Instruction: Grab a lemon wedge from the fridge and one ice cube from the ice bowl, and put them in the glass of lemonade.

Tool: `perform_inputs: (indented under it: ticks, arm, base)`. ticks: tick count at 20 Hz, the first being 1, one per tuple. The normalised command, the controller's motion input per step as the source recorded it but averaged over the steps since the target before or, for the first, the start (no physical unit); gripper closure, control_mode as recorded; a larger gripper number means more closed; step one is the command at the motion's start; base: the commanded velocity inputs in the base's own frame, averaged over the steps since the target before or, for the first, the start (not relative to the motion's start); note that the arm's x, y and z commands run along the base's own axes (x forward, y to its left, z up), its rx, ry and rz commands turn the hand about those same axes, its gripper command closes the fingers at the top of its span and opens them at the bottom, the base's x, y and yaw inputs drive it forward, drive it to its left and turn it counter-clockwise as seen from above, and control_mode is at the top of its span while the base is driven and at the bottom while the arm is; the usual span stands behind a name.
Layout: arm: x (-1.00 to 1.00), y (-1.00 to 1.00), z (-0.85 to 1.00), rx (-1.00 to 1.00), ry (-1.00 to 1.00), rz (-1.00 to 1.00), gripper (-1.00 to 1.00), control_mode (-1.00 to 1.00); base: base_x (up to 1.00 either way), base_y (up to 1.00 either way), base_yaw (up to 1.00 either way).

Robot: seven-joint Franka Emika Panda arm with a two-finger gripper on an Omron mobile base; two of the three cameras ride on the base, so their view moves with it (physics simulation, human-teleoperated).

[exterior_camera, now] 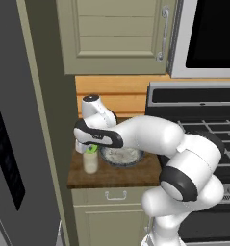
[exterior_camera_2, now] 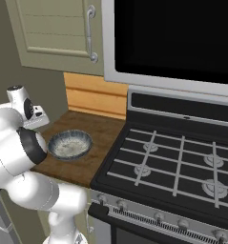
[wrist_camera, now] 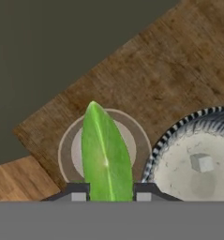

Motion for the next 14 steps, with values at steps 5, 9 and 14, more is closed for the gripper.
perform_inputs:
  ticks: [5,9,14]
  arm:
    - [0.00,0.00,0.00,0.00,0.00,0.00,-1.00,-1.00]
    - [-0.05,-0.03,0.00,0.00,-0.02,0.00,-1.00,-1.00]
    - [-0.27,-0.22,0.00,0.03,-0.10,0.00,-1.00,-1.00]
  base:
    - [0.00,0.00,0.00]
    - [0.00,0.00,0.00]
    - [0.00,0.00,0.00]
